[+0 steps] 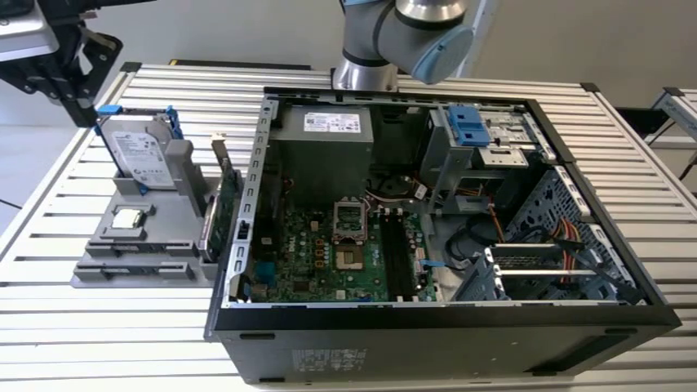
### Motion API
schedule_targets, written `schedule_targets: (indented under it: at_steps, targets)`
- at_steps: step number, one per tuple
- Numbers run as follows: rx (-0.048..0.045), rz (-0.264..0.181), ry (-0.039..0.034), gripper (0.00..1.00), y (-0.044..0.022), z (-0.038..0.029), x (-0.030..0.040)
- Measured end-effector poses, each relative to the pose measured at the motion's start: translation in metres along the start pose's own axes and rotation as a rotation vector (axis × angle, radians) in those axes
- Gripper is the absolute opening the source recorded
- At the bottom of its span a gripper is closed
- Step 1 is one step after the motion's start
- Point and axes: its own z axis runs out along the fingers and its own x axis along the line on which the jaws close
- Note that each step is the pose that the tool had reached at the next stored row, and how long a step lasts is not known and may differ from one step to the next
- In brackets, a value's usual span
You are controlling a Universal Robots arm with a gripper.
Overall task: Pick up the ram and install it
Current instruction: 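Reach for the ram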
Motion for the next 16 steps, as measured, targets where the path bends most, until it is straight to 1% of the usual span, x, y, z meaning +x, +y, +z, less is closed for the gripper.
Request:
schedule_targets:
  at_steps: [16]
  targets:
    - [0.0000,0.000,0.0008,0.00,-0.0169,-0.0008,0.0003]
